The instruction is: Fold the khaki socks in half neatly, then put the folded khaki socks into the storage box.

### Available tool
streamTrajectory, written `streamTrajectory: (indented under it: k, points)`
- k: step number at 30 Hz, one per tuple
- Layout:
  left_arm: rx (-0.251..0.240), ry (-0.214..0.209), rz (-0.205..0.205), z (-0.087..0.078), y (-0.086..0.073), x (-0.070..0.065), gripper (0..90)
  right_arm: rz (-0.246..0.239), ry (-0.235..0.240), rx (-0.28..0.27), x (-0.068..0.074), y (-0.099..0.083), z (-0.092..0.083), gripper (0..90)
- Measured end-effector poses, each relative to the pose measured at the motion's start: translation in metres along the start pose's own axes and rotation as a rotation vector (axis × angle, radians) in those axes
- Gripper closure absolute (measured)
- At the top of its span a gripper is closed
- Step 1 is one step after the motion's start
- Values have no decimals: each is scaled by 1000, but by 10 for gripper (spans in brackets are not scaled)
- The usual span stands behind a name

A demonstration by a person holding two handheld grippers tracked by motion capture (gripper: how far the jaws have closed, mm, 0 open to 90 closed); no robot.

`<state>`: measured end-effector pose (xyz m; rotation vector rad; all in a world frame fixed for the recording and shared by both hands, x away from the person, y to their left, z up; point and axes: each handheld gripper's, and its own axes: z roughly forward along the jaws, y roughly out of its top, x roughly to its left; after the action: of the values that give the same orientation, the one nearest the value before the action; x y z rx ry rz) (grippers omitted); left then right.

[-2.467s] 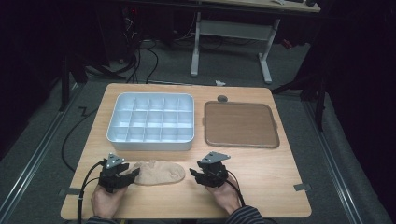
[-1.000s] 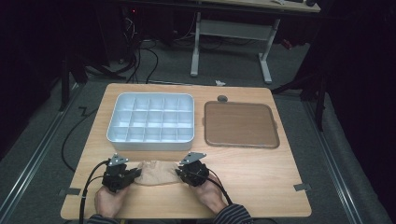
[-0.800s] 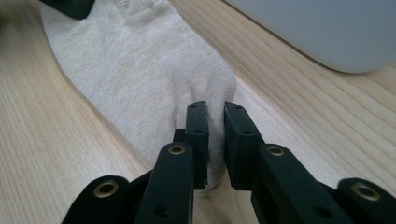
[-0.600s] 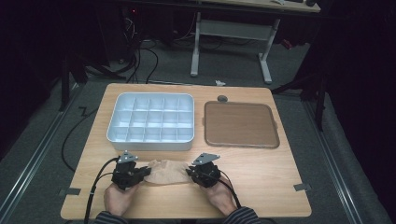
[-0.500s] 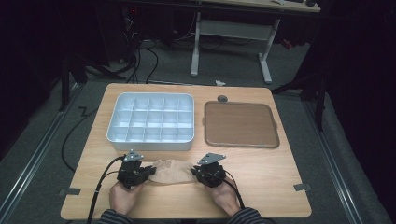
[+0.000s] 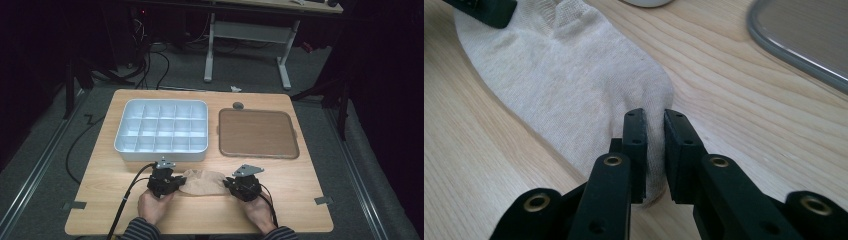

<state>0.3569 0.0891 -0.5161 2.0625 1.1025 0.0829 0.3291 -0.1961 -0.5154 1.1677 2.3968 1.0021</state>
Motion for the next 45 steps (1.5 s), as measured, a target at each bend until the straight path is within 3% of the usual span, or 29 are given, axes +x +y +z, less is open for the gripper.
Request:
streamTrajectory:
  k: [11,16,20,22,25,27,28,30,34,36,37,40,45]
  points:
    - [-10,-14,17,15,3,-11,834,2,-32,16,-14,-8,-9,809]
    - [-14,-6,21,19,3,-14,832,29,-30,15,-19,-14,-9,804]
    - [-8,9,31,19,3,-14,818,29,-36,13,-19,-14,-8,729]
    - [-9,2,24,17,3,-11,757,57,-31,5,-21,-15,-7,638]
    - [-15,3,19,15,2,-11,697,88,-25,-10,-23,-15,-9,598]
    - [-19,58,43,11,1,-15,589,119,-27,-54,-23,-15,-15,534]
    - [-20,68,42,9,0,-16,589,119,-27,-54,-23,-15,-15,534]
    - [-22,65,23,7,-3,-15,535,126,-46,-89,-20,-14,-22,538]
    - [-23,73,1,8,-8,-14,479,114,-24,-113,-12,-10,-29,580]
    - [-31,70,-8,9,-9,-15,475,80,11,-108,-1,-5,-29,667]
    - [-31,70,-8,9,-9,-15,480,80,11,-108,-1,-5,-29,667]
    - [-31,75,-9,10,-9,-16,505,51,41,-78,14,3,-16,750]
    - [-42,81,-25,10,-9,-16,531,59,63,-50,21,10,1,813]
